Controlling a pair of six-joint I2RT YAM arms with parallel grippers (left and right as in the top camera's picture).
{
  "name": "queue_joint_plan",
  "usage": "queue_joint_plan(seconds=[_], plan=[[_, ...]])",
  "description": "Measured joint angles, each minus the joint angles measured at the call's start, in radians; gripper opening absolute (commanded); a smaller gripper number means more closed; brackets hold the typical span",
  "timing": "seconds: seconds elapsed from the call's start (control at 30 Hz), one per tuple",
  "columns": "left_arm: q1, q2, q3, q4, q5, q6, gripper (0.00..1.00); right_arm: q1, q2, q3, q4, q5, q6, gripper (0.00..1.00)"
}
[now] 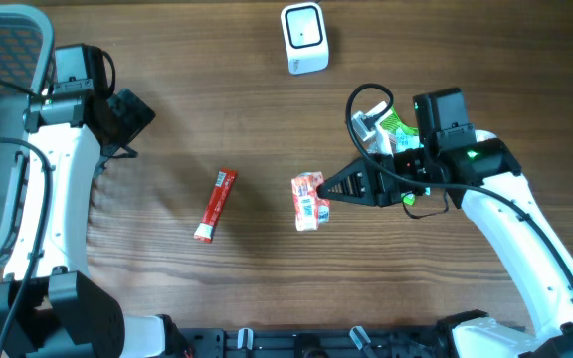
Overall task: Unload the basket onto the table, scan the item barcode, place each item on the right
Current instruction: 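Lift the red Bellone pack up to the white scanner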
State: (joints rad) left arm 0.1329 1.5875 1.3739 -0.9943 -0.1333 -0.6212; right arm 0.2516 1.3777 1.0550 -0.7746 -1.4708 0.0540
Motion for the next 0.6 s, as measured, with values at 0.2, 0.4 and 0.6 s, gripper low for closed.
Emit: queue_joint_plan(seconds=[0.2,0.4,0.6], plan=[[0.000,0.000,0.000,0.000,0.000,0.000,1.00,0.000,0.000,0.000,0.000,0.043,0.000,0.04],[0.000,0.000,0.000,0.000,0.000,0.000,1.00,0.000,0.000,0.000,0.000,0.176,-0.010,0.04],[0.000,0.000,0.000,0.000,0.000,0.000,1.00,0.000,0.000,0.000,0.001,0.515,-0.039,0.04]])
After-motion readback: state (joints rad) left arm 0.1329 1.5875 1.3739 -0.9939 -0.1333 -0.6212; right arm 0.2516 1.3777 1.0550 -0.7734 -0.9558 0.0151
